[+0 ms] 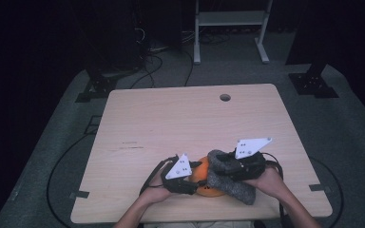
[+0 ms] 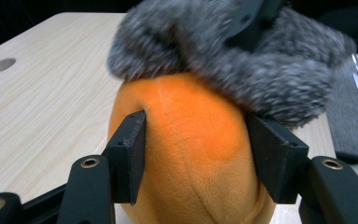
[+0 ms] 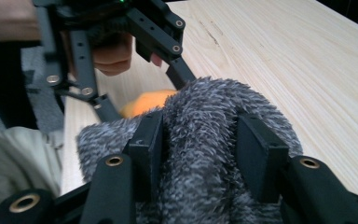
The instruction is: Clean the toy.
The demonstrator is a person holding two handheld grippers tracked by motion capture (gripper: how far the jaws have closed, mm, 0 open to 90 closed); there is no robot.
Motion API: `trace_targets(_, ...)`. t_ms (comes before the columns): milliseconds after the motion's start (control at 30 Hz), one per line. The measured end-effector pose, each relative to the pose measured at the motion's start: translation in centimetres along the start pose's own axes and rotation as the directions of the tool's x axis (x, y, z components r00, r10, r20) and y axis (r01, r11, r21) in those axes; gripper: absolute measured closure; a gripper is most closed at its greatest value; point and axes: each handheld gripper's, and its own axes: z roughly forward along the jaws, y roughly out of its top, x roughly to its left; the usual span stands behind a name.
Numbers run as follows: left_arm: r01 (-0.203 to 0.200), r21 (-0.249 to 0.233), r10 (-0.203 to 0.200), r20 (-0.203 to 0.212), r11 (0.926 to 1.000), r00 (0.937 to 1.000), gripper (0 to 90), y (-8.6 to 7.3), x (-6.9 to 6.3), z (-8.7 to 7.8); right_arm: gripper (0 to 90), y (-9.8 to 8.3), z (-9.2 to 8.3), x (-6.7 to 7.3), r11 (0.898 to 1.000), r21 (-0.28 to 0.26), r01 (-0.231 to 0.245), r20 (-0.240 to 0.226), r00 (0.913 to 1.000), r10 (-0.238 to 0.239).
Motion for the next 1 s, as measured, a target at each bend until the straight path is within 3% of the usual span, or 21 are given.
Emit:
trace_targets(67,-0.009,0.01,0.009,0.002,0.9999,1.0,41.1,-0.2,0.0,0.0,56.5,-0.2,0.6,0.2,1.0,-0.011,-0.007,0.007,0.9999,0.007)
trace_targets(167,0.0,0.015,0.0,0.004,0.9999,1.0,41.0,-0.5,0.2,-0.1,72.7,-0.7,1.3,0.6,1.0,-0.022,0.014,0.035,0.9993,-0.014)
trace_targets(267,0.011,0.008,-0.011,0.002,0.9999,0.9999,40.6,-0.6,0.4,-0.2,77.6,-1.1,1.1,0.6,1.0,-0.015,0.013,0.036,0.9993,-0.012)
trace_targets(433,0.018,-0.001,-0.018,0.001,0.9998,0.9998,40.5,-0.7,0.5,-0.3,78.6,-2.0,-0.6,0.0,1.0,-0.024,-0.018,0.059,0.9981,0.02)
trace_targets(600,0.032,-0.007,-0.032,-0.007,0.9995,0.9995,39.5,-0.8,0.8,-0.4,78.8,-3.3,-2.4,-0.8,0.999,0.007,-0.038,0.111,0.9931,0.037)
trace_targets(700,0.046,-0.018,-0.046,-0.011,0.9988,0.9989,38.8,-0.9,0.9,-0.3,78.8,-3.7,-3.1,-1.1,0.999,0.022,-0.05,0.124,0.9911,0.047)
trace_targets(767,0.041,-0.023,-0.042,-0.007,0.9989,0.9991,38.9,-0.9,0.9,-0.2,78.8,-3.6,-3.5,-1.0,0.998,0.004,-0.057,0.113,0.992,0.056)
trace_targets(900,0.002,-0.023,-0.002,-0.002,0.9997,1.0,39.6,-0.7,0.5,-0.1,78.7,-2.0,-2.8,0.0,0.999,-0.035,-0.011,0.062,0.998,0.013)
trace_targets(1000,0.003,-0.004,-0.003,-0.007,1.0,1.0,40.0,-0.9,0.7,-0.4,78.7,-1.5,-1.4,0.5,1.0,-0.005,0.025,0.054,0.9982,-0.025)
